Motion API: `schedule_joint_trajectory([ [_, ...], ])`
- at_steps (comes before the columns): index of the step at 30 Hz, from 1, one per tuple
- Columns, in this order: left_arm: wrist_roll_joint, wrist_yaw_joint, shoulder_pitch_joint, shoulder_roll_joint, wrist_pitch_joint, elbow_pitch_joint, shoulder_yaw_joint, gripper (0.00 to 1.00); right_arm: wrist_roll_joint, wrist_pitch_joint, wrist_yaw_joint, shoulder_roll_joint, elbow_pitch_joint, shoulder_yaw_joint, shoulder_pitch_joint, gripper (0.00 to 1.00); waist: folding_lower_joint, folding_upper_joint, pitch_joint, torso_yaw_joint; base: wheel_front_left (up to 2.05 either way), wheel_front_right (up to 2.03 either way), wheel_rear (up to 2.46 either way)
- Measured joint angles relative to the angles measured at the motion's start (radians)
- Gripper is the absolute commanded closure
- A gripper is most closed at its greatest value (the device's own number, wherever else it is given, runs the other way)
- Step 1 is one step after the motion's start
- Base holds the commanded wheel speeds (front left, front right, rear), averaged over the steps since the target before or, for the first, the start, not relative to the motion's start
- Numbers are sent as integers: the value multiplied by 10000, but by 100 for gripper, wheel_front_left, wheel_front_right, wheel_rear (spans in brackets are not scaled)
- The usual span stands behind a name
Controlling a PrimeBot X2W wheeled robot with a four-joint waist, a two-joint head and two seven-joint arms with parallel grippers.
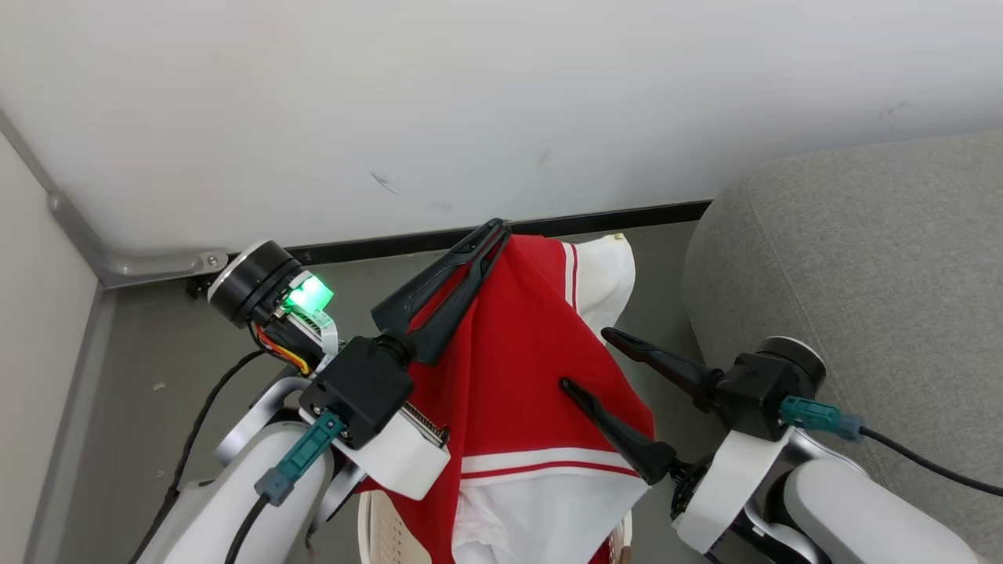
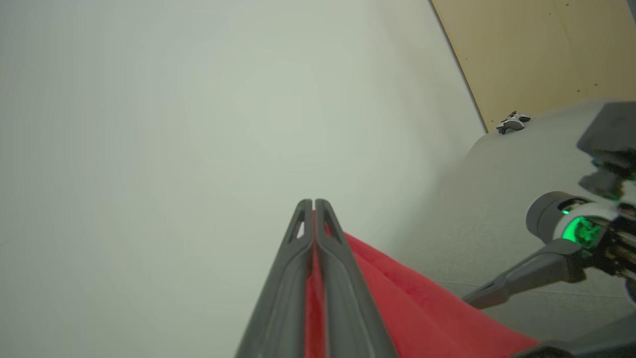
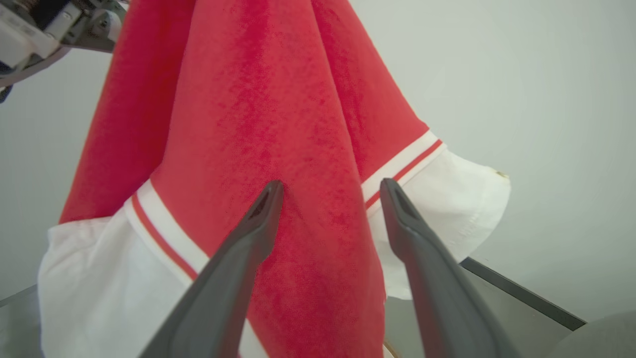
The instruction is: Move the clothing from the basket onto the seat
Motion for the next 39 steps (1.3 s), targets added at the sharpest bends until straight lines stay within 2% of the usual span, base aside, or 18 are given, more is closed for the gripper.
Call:
schedule_joint_trajectory([
  [8, -88, -140, 4, 6, 190, -364, -374, 100, 1170, 794, 0, -512, -420, 1427, -808, 0, 0, 0, -109, 58, 0, 0, 0],
  [12, -104, -163, 4, 4, 199, -522, -545, 100, 1873, 1122, 0, -723, -545, 1868, -1275, 0, 0, 0, -106, 132, 0, 0, 0],
  [18, -288, -219, 3, -4, 362, -648, -698, 100, 2318, 1298, 0, -976, -696, 2468, -1950, 0, 0, 0, -90, 231, 0, 0, 0],
  [19, -322, -221, 3, -4, 372, -652, -709, 100, 2357, 1298, 0, -991, -713, 2579, -2042, 7, 0, 0, -86, 243, 0, 0, 0],
  [20, -351, -221, 3, -2, 380, -658, -717, 100, 2357, 1298, 0, -1018, -725, 2731, -2141, 38, 0, 0, -81, 254, 0, 0, 0],
  [21, -366, -221, 3, -4, 420, -658, -721, 100, 2364, 1298, 0, -1049, -731, 2853, -2221, 57, 0, 0, -77, 262, 0, 0, 0],
  [23, -424, -221, 4, 8, 460, -656, -721, 100, 2364, 1292, 2, -1116, -761, 3083, -2358, 79, 0, 0, -66, 269, 0, 0, 0],
  [24, -466, -222, 4, 10, 464, -654, -717, 100, 2370, 1285, 0, -1127, -761, 3131, -2413, 96, 0, 0, -61, 267, 0, 0, 0],
  [25, -520, -222, 4, 13, 508, -646, -711, 100, 2393, 1256, 0, -1141, -769, 3198, -2453, 100, 0, 0, -57, 262, 0, 0, 0],
  [33, -940, -228, 306, 36, 625, -244, -453, 100, 2759, 884, 2, -1409, -767, 3749, -2588, 100, 0, 0, -50, 137, 0, 0, 0],
  [39, -1344, -217, 655, 29, 639, 157, -213, 100, 3124, 508, 2, -1824, -596, 3699, -2550, 100, 0, 0, -74, -24, 0, 0, 0],
])
